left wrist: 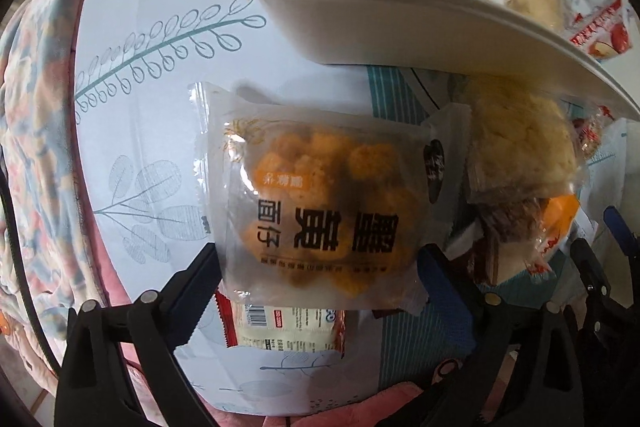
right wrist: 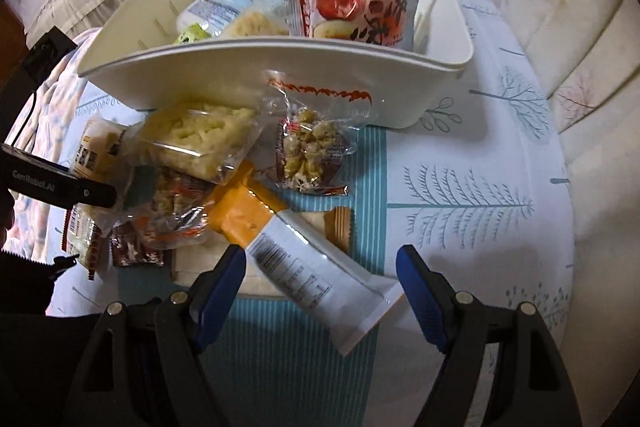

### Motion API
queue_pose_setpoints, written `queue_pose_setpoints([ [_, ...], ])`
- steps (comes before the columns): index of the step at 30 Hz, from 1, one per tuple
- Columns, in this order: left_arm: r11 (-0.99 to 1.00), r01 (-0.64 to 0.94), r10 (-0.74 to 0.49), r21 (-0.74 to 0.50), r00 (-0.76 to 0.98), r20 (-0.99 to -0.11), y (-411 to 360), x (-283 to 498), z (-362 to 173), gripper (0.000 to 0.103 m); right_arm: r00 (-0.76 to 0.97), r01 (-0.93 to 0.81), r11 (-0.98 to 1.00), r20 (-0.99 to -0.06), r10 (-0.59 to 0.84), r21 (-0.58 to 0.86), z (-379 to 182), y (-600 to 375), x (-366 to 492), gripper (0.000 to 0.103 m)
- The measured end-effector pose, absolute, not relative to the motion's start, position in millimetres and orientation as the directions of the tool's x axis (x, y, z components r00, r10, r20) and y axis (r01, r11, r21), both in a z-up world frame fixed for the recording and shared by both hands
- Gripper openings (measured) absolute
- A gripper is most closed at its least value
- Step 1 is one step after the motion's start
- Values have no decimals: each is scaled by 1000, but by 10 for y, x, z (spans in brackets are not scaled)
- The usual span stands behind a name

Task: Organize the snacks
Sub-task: 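Grasp the clear orange-puff bag with the left gripper while the right grasps the orange-white bar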

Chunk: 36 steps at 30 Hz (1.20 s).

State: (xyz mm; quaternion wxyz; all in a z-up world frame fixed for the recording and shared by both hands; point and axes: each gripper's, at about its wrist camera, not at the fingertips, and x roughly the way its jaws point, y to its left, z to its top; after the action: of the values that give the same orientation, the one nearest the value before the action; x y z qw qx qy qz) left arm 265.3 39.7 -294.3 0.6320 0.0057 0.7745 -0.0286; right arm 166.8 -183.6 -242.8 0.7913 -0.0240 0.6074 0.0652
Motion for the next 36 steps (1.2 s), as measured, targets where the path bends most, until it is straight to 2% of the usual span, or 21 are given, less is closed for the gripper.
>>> queue_pose_setpoints([
  [3,999,34,-20,-28,-212,-977,383,2684,-2997,103,231,-159,986,-969,89,53,-2497,-1843,1694,78],
  [17,998,-29,-58,-54,-187,-981,458,2678,-3079,102,166,-234,969,-979,116,75,-2737,-1654,1805,76],
  [19,998,-34,-59,-54,-177,-982,482,2651,-3078,100,164,-242,966,-978,131,89,-2726,-1626,1815,68],
  [28,996,-60,-80,-72,-147,-986,532,2544,-2953,86,149,-218,972,-982,119,85,-2661,-1520,1791,47],
  [36,991,-112,-97,-79,-168,-981,818,2391,-2915,82,172,-193,978,-979,112,78,-2515,-1437,1631,40],
])
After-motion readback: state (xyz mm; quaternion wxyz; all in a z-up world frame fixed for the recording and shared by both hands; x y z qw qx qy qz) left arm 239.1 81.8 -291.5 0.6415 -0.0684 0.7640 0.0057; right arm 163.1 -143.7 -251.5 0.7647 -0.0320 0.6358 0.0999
